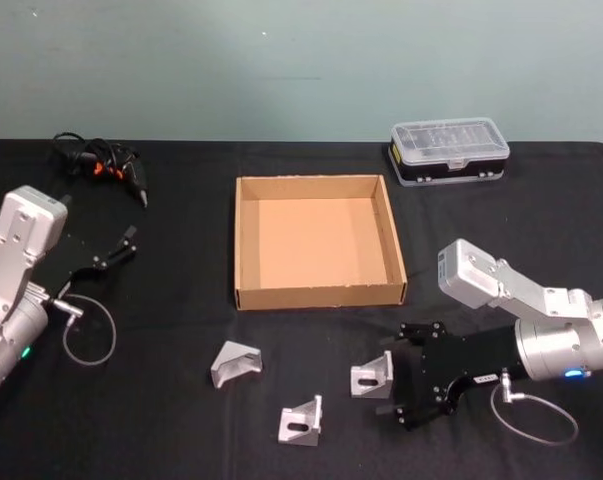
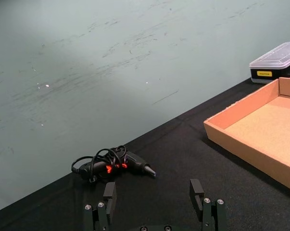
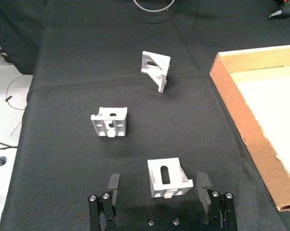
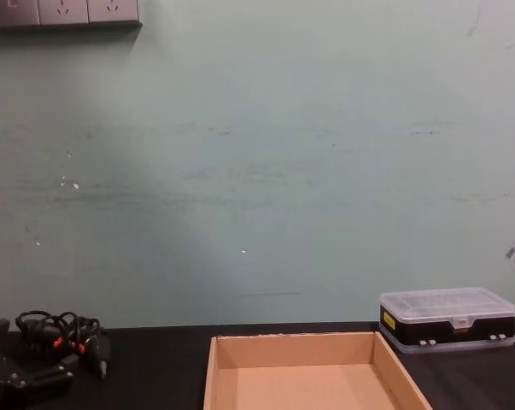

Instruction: Use one hand to pick up the angle iron from the table and place it into the box.

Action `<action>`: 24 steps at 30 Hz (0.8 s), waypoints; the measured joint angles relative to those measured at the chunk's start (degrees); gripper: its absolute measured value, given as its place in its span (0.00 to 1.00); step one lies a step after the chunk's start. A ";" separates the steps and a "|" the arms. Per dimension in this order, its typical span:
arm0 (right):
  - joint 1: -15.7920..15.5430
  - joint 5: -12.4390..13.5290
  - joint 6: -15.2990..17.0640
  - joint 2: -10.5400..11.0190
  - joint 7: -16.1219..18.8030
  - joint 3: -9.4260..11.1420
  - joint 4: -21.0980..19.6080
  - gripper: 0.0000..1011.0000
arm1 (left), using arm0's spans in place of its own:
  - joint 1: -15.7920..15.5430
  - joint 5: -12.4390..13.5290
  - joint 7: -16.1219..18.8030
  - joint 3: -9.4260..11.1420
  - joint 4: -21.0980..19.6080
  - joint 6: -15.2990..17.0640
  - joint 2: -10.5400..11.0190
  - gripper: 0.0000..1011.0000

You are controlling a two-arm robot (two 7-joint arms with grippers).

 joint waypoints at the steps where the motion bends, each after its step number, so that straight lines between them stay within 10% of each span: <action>1: 0.04 0.03 -0.08 -0.06 0.00 -0.05 0.11 0.99 | 0.00 0.00 0.00 0.00 0.00 0.00 0.00 0.99; 8: 0.20 0.04 -0.26 -0.31 -0.20 -0.34 0.55 0.95 | 0.00 0.00 0.00 0.00 0.00 0.00 0.00 0.99; 24: 0.14 -0.80 -0.10 -0.08 -1.63 -0.21 0.29 0.48 | 0.00 0.00 0.00 0.00 0.00 0.00 0.00 0.99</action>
